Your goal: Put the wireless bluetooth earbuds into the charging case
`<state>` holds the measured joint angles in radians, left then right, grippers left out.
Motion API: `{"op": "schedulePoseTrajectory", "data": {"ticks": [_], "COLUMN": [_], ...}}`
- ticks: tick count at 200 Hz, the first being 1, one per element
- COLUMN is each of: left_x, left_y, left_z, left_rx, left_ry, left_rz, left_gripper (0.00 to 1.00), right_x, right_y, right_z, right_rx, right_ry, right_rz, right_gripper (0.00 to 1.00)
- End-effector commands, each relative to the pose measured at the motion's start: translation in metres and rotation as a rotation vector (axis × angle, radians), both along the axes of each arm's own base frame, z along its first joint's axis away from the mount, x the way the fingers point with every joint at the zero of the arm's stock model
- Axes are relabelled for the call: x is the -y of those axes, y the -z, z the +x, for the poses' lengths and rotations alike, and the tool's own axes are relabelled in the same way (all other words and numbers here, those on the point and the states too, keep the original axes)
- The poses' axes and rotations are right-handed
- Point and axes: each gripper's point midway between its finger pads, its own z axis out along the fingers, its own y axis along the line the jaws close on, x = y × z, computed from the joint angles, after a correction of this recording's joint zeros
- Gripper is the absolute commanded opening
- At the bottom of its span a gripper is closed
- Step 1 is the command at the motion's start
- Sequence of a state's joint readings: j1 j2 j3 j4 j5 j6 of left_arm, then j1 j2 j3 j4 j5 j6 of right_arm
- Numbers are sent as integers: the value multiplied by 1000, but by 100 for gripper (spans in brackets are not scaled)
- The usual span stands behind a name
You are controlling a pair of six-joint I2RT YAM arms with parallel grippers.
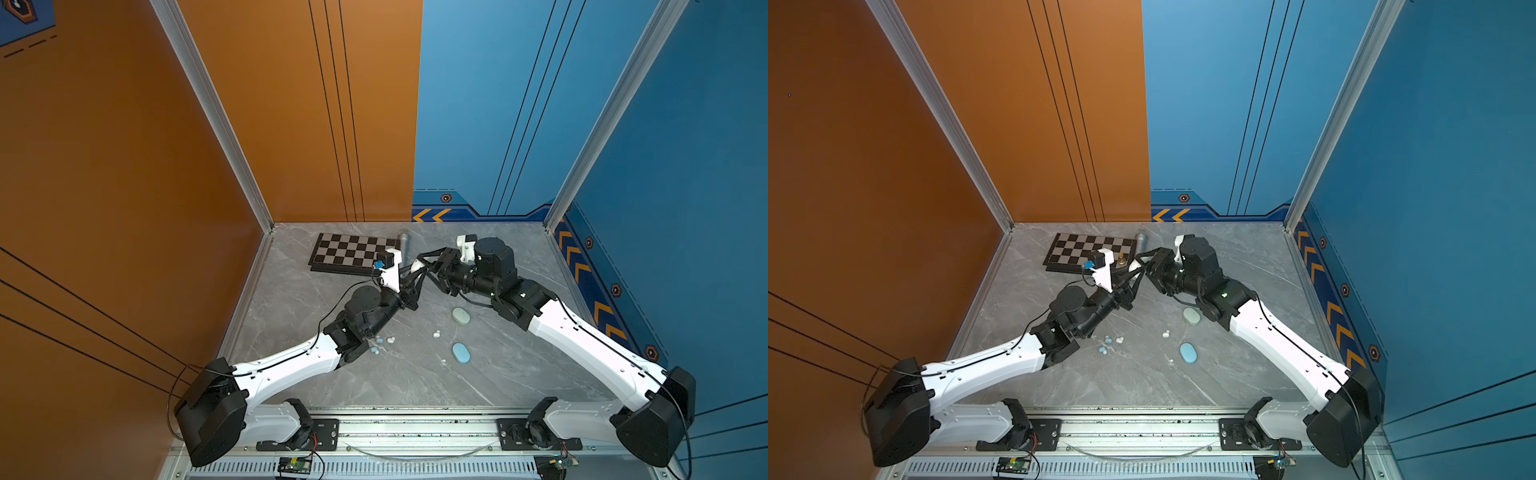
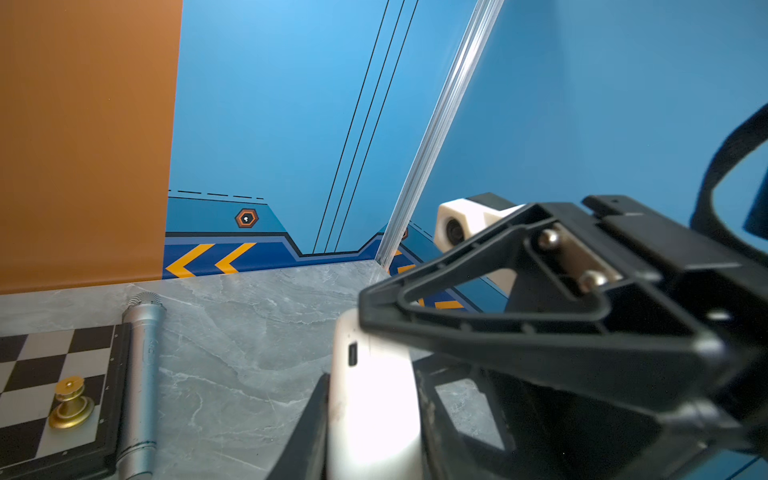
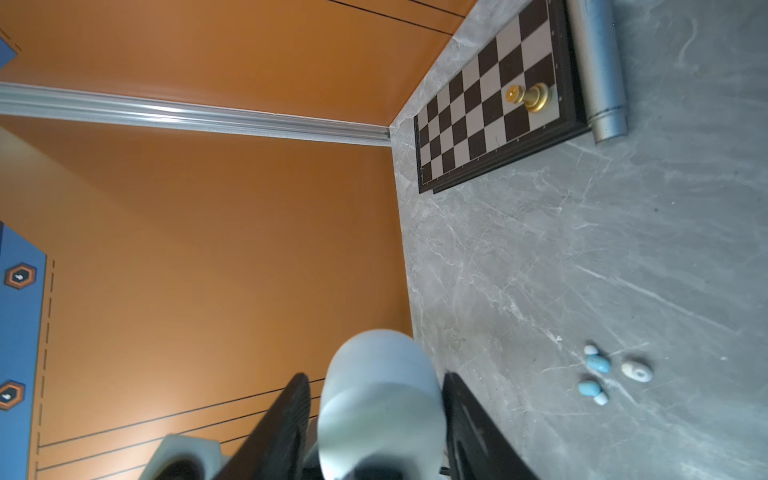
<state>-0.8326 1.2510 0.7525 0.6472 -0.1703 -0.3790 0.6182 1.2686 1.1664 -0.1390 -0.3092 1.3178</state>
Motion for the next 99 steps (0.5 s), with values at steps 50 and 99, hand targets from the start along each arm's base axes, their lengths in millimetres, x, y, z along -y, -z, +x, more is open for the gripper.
{"op": "schedulePoseTrajectory", "data": {"ticks": [50, 99], "left_x": [-65, -54], "left_y": [28, 27], "left_z": [-12, -56], "left_rx": [-325, -575], "left_ry": [47, 427], "left_rz": [112, 1], "left_gripper": [13, 13], "right_x": [38, 39], "right_y": [-18, 22], "right_z": [-31, -88], "right_rx": [461, 1035], "right_ry": [-294, -620], "right_rz": [-237, -652], "right_gripper": [60, 60]}}
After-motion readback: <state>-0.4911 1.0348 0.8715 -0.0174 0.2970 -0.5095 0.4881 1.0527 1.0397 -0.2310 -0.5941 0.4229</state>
